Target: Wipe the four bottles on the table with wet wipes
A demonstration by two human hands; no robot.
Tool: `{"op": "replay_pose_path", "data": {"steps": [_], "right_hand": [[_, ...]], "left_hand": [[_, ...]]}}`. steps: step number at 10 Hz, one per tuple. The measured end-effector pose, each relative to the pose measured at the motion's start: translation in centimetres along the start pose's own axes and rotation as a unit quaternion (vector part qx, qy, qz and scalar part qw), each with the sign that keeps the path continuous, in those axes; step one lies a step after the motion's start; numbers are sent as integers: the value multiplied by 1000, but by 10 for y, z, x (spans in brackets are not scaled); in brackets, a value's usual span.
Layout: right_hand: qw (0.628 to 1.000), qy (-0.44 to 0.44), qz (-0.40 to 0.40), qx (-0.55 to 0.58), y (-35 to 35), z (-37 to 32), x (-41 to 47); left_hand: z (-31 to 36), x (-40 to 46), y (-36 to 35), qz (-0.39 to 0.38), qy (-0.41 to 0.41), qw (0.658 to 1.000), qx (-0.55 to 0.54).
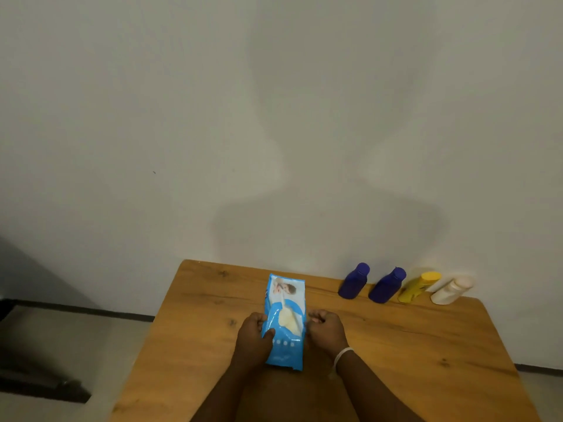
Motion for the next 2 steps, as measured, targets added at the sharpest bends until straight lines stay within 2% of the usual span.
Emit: {"op": "replay_pose_path", "data": {"steps": [1, 2], "right_hand": [[998, 25, 26, -53, 21, 2, -23], [990, 100, 62, -80, 45, -16, -55]], "left_hand": [[8, -11, 1, 33, -5, 998, 47], [50, -35, 3, 118, -98, 987, 38]]}}
Point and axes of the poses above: each hand's wrist, its own x-axis towards the middle knuckle, its own y-axis out of the back of the hand, z = x × y, the point moved 2 cm from there along x, towards the middle knuckle, and after that the axes turned 1 degree about -x, right-handed, at the moved point
